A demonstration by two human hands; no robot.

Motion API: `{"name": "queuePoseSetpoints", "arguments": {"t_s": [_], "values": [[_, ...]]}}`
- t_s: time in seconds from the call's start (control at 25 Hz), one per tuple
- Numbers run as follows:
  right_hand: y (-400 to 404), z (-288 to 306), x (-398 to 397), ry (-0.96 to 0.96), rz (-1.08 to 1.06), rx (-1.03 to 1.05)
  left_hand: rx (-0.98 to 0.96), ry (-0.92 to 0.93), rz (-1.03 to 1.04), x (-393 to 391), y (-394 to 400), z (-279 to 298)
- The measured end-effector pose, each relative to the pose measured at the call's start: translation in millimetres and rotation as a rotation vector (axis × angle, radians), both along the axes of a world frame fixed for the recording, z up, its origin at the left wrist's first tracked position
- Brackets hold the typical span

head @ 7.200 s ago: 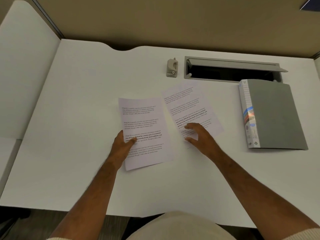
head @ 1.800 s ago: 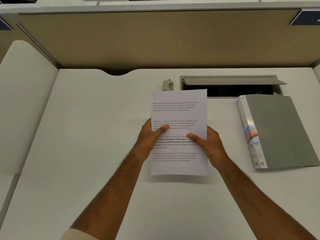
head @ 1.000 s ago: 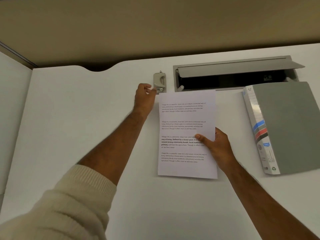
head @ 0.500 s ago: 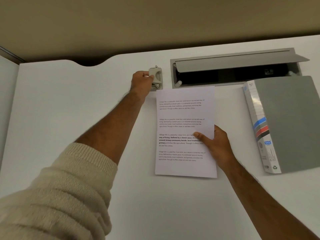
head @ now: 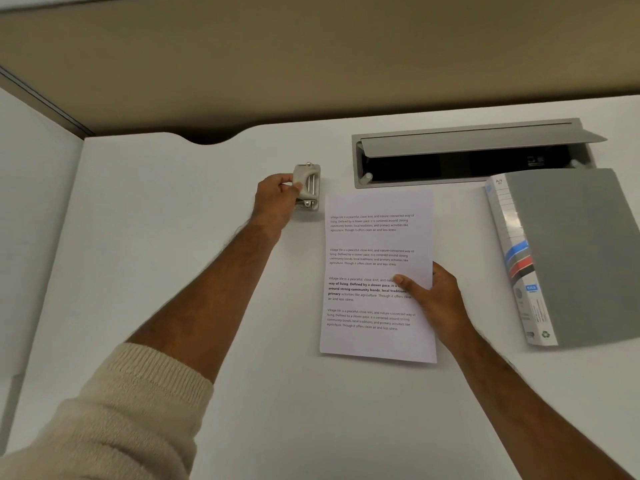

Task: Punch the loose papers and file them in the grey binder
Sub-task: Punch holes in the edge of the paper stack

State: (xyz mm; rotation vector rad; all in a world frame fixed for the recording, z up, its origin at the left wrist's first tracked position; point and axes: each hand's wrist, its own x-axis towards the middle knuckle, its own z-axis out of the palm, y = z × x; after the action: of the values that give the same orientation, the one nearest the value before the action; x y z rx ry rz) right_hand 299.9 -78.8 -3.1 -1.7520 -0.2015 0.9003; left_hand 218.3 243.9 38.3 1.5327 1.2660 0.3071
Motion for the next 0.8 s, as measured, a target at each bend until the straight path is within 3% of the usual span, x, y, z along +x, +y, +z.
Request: {"name": "queuePoseSetpoints", "arguments": {"t_s": [0.32,0.8], "values": [[-19.7,13.4,-21.3,-0.054,0.040,-0.012,-0.055,-0.031,0.069,-84.1,-57.0,4.9],[-61.4,22.3,-64.7,-0.072,0.100,-0.038,-0.089,0.063,0.062,-179.6,-157.8,-9.7]]}}
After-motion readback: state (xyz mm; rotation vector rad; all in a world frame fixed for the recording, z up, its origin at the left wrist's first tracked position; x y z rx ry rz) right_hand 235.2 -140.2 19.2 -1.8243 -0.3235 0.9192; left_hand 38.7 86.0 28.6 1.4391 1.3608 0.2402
